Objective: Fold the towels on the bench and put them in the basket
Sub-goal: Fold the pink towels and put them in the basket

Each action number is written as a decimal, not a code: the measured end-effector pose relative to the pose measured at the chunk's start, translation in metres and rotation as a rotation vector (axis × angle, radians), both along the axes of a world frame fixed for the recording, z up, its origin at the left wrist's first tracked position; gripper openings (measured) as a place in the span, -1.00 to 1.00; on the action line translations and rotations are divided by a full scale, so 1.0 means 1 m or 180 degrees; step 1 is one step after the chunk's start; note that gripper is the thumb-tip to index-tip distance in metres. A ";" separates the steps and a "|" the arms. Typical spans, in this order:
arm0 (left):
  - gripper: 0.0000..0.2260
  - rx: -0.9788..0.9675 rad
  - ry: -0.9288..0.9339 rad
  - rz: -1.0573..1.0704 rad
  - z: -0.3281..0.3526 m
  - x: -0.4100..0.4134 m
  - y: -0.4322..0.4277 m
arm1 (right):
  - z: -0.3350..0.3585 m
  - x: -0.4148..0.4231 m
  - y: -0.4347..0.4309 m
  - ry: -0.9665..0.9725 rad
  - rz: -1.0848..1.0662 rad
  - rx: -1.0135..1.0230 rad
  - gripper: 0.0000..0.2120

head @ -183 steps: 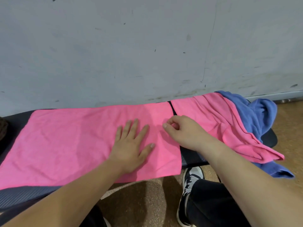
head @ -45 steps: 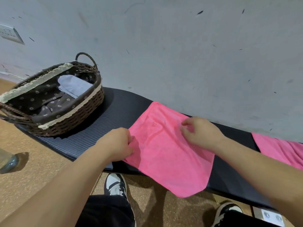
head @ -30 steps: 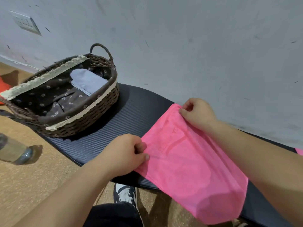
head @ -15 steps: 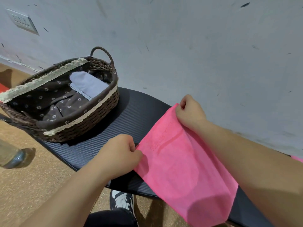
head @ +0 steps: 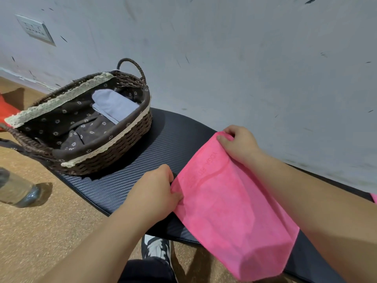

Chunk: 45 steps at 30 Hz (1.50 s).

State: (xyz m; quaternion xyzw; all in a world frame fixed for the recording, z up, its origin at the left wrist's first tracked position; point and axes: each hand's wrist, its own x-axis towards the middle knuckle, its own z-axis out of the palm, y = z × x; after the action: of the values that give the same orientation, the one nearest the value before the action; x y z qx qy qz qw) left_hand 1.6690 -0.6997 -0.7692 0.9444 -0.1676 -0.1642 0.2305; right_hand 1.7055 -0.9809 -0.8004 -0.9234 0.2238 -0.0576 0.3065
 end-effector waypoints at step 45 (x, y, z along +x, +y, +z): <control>-0.92 -0.1170 -0.0721 -0.0158 0.073 -0.020 -0.131 | 0.092 -0.267 -0.119 -0.0687 -0.1753 0.2308 -0.81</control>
State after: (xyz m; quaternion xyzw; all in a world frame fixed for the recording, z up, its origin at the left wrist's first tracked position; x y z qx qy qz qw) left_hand 1.6486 -0.8309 -0.6965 0.8945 -0.2427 -0.0294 0.3744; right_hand 1.4385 -1.1002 -0.7088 -0.6516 0.4331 -0.1506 0.6043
